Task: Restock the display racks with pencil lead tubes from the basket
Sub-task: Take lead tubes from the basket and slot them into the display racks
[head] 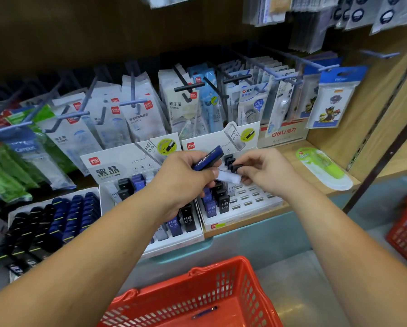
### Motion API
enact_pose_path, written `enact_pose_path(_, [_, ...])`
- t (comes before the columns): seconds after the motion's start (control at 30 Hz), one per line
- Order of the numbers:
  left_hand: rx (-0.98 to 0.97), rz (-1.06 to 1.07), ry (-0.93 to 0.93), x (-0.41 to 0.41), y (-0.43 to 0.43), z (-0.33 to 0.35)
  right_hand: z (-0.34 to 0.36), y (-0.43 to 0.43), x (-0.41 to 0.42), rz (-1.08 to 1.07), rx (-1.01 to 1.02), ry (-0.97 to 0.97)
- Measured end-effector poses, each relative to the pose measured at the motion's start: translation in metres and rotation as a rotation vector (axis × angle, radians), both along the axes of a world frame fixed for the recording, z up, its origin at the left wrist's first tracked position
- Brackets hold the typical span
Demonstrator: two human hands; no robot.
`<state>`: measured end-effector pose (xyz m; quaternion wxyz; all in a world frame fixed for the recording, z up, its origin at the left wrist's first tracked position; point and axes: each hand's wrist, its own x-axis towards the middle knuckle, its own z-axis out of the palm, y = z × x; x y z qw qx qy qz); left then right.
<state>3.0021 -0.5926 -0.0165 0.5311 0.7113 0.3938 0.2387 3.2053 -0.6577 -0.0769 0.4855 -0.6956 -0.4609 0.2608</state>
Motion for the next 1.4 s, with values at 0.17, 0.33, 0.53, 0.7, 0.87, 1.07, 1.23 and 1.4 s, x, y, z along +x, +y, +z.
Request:
enact_pose_path(0.17, [0.091, 0.019, -0.016, 0.004, -0.002, -0.004, -0.007, 0.001, 0.001, -0.067, -0.097, -0.224])
enact_pose_path(0.33, [0.032, 0.011, -0.044, 0.008, -0.003, -0.005, 0.016, -0.011, -0.003, -0.119, 0.083, -0.111])
enact_pose_path(0.53, [-0.095, -0.012, -0.138, 0.015, -0.007, -0.005, 0.046, -0.023, -0.018, 0.166, -0.030, 0.083])
enact_pose_path(0.7, [-0.128, -0.012, -0.189, 0.014, -0.008, -0.003, 0.039, -0.027, -0.017, 0.229, -0.013, 0.193])
enact_pose_path(0.87, [-0.038, 0.030, -0.038, 0.008, -0.007, 0.006, 0.030, -0.031, -0.013, 0.125, 0.044, 0.131])
enact_pose_path(1.07, [-0.261, -0.041, -0.021, 0.000, -0.007, 0.007, 0.013, -0.028, -0.011, 0.114, -0.004, 0.122])
enact_pose_path(1.23, [-0.309, -0.134, -0.082, -0.008, -0.004, 0.008, 0.012, -0.027, -0.013, 0.108, -0.022, 0.172])
enact_pose_path(1.4, [-0.183, -0.158, -0.049, -0.014, -0.002, 0.004, 0.013, -0.030, -0.014, 0.118, -0.031, 0.194])
